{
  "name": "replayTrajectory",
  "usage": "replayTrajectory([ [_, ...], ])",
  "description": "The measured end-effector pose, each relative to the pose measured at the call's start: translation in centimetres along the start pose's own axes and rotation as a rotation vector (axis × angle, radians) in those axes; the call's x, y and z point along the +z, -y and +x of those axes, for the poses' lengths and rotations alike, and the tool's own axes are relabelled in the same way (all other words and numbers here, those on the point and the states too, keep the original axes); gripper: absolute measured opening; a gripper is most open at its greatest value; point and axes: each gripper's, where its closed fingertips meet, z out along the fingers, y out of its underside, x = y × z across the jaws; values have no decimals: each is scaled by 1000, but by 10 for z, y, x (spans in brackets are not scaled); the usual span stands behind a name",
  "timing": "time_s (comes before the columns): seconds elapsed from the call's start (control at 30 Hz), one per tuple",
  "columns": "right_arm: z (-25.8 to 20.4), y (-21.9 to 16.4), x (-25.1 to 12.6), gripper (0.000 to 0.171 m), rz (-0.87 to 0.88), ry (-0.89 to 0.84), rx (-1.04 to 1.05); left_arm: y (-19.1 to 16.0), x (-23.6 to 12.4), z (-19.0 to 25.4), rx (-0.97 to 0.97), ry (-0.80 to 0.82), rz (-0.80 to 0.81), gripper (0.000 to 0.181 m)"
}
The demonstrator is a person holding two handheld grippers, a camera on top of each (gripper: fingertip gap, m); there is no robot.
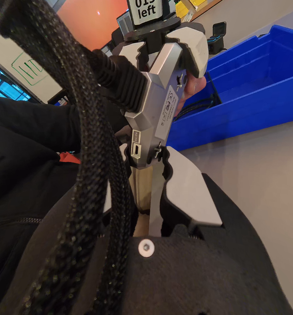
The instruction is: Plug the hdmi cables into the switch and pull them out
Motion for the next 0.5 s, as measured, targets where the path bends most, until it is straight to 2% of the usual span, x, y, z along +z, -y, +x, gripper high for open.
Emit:
replayTrajectory([
  [0.13, 2, 4, -5, 33, 60, 28, 39, 3, 0, 0, 50, 39, -1, 38],
  [0.23, 14, 9, -15, 31, 138, 33, 120, 6, 1, 0, 51, 75, -29, 27],
  [0.5, 26, 16, -27, 53, 237, 19, 149, 0, 13, 0, -62, 83, -107, 24],
])
